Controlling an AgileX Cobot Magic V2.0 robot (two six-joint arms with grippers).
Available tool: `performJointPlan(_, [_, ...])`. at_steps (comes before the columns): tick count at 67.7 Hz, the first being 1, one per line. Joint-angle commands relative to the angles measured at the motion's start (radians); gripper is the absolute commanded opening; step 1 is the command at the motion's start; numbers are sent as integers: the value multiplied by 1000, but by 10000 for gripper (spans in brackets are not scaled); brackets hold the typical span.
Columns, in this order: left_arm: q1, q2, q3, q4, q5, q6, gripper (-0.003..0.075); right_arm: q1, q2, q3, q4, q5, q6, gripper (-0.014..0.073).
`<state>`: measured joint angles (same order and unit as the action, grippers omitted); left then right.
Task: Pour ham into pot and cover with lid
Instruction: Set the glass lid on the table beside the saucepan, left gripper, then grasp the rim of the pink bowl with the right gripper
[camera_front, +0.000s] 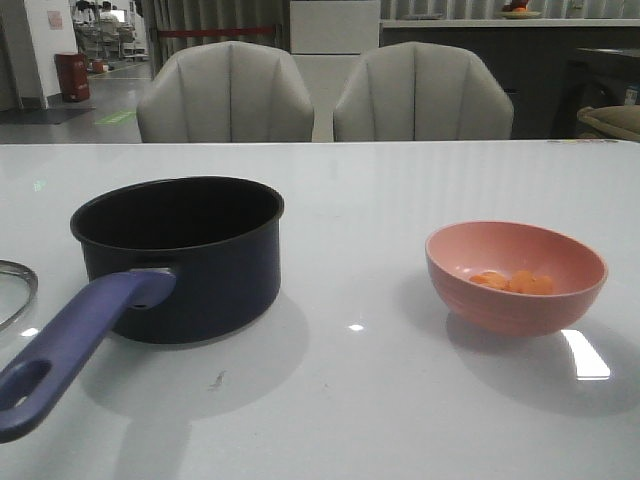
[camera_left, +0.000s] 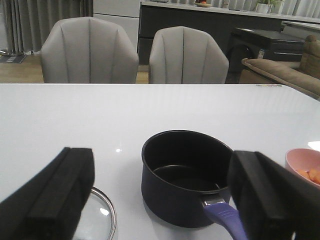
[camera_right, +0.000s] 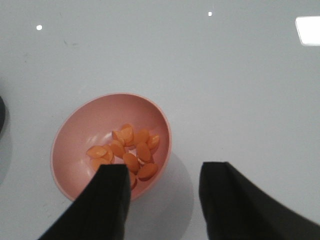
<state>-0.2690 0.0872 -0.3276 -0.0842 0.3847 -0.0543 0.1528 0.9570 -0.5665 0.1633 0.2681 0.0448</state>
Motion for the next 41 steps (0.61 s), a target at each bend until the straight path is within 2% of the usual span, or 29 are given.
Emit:
performJointPlan(1, [-9, 13, -24, -9, -73, -3, 582, 2, 143, -111, 12, -53, -2, 474])
performJointPlan(20, [-9, 13, -24, -9, -73, -3, 582, 2, 492, -275, 12, -42, -2, 474])
performJointPlan(32, [-9, 13, -24, -9, -73, -3, 582, 0, 641, -350, 12, -44, -7, 472])
performJointPlan(36, [-9, 13, -24, -9, -73, -3, 582, 0, 679, -375, 12, -38, -7, 442])
performJointPlan(41, [-9, 13, -24, -9, -73, -3, 582, 0, 718, -401, 13, -14, -7, 335])
